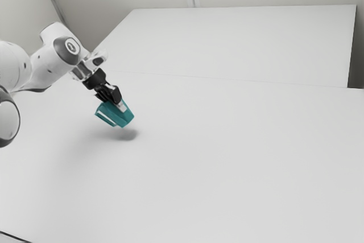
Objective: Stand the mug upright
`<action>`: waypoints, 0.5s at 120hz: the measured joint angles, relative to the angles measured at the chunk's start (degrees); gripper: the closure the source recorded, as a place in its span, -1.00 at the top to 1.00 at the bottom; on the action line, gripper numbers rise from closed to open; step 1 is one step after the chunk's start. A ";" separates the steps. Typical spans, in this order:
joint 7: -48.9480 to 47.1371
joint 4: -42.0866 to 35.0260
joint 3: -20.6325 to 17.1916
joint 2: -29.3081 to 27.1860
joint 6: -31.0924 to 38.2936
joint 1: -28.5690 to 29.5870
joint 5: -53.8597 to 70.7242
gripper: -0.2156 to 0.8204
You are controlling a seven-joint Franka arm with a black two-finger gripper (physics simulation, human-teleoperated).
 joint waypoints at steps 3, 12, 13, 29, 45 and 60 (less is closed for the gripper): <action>-0.33 -0.25 0.04 0.03 1.11 -0.93 1.29 -0.92; -1.50 -0.58 0.09 0.06 4.45 -3.80 5.41 -0.92; -1.67 -0.59 0.09 0.06 4.80 -4.16 5.98 -0.92; -4.74 -1.29 0.10 0.13 9.24 -8.55 14.18 -0.92; -7.91 -3.56 0.10 0.09 12.90 -10.73 18.24 -0.91; -10.73 -5.46 0.15 0.22 16.63 -12.40 19.61 -0.91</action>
